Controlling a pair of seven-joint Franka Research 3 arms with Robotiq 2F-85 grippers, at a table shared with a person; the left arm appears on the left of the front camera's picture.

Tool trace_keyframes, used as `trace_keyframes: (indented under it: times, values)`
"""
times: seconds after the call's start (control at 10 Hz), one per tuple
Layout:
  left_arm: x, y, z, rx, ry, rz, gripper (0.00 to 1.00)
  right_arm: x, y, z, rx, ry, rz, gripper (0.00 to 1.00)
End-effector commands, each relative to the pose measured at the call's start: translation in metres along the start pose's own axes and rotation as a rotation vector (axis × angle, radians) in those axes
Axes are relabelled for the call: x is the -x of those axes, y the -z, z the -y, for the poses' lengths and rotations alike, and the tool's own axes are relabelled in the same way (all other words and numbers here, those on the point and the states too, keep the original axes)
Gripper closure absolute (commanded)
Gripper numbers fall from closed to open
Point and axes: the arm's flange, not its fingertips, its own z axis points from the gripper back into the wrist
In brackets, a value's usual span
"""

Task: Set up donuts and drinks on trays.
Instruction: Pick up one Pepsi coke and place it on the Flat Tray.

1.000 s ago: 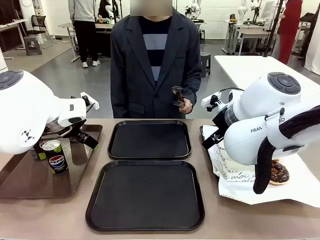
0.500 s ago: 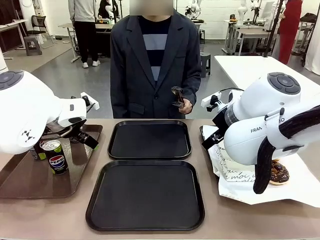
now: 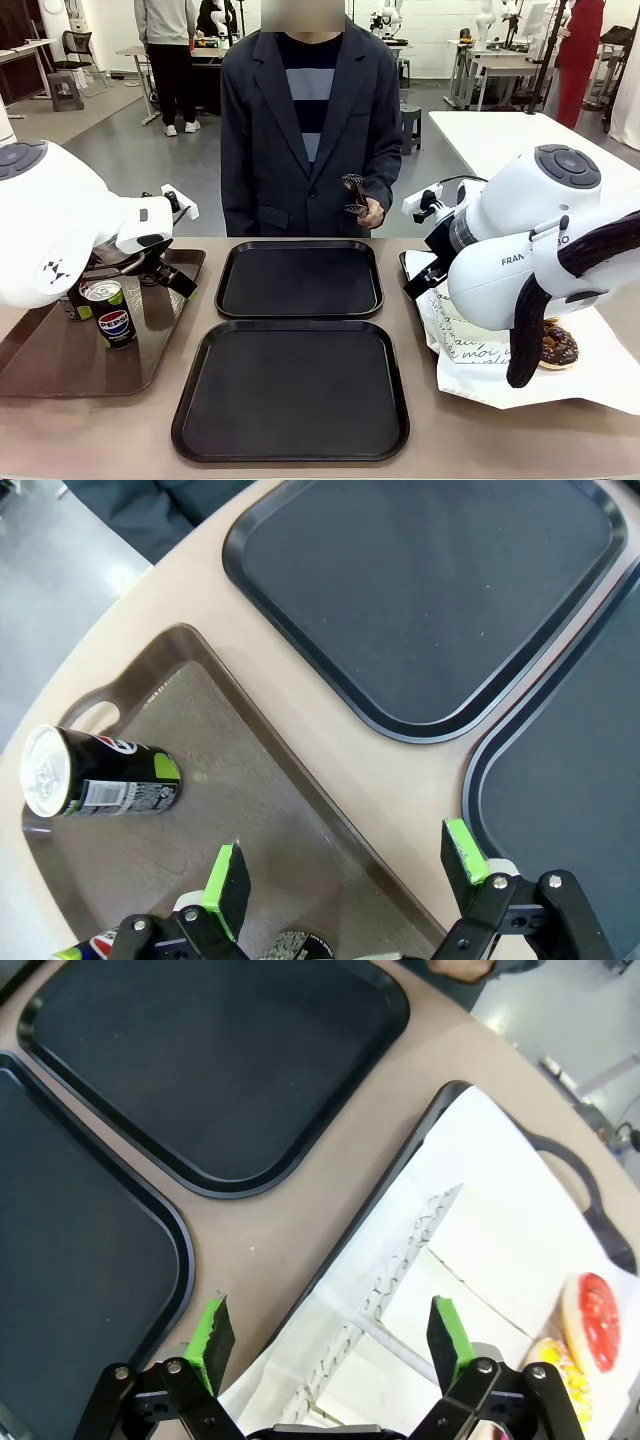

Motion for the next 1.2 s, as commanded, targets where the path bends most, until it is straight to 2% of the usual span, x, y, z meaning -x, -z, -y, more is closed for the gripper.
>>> trace_keyframes:
  times: [0.0, 0.1, 0.3, 0.4, 0.5, 0.6, 0.7, 0.8, 0.9, 1.0, 1.1]
  values:
    - [0.05, -0.087, 0.022, 0.013, 0.039, 0.012, 0.0, 0.042, -0.069, -0.035, 0.059, -0.079, -0.086, 0.0]
    - [0.074, -0.119, 0.023, 0.0, 0.062, -0.036, 0.0, 0.068, -0.099, -0.047, 0.067, -0.077, -0.174, 0.0]
    - [0.13, -0.148, 0.039, 0.046, 0.068, -0.157, 0.0, 0.128, -0.143, -0.066, 0.052, -0.068, -0.334, 0.0]
    - [0.14, -0.15, 0.038, 0.083, 0.094, -0.199, 0.0, 0.146, -0.151, -0.07, 0.025, -0.068, -0.376, 0.0]
    - [0.144, -0.143, 0.046, 0.03, 0.104, -0.188, 0.0, 0.149, -0.145, -0.065, 0.049, -0.09, -0.375, 0.0]
    - [0.015, -0.152, 0.009, 0.048, 0.055, -0.169, 0.0, 0.023, -0.133, -0.038, 0.072, -0.076, -0.335, 0.0]
    - [0.015, -0.152, 0.009, 0.048, 0.055, -0.169, 0.0, 0.023, -0.133, -0.038, 0.072, -0.076, -0.335, 0.0]
    - [0.028, -0.177, 0.014, 0.056, 0.07, -0.204, 0.0, 0.038, -0.166, -0.049, 0.072, -0.084, -0.383, 0.0]
    - [0.021, -0.163, -0.014, 0.411, -0.18, -0.05, 0.0, 0.048, -0.159, -0.002, -0.412, 0.259, -0.123, 0.0]
    - [0.032, -0.164, -0.045, 0.657, -0.4, 0.097, 0.0, 0.078, -0.16, 0.04, -0.662, 0.461, 0.082, 0.0]
    - [0.054, -0.17, -0.073, 0.827, -0.595, 0.201, 0.0, 0.116, -0.16, 0.075, -0.781, 0.629, 0.212, 0.0]
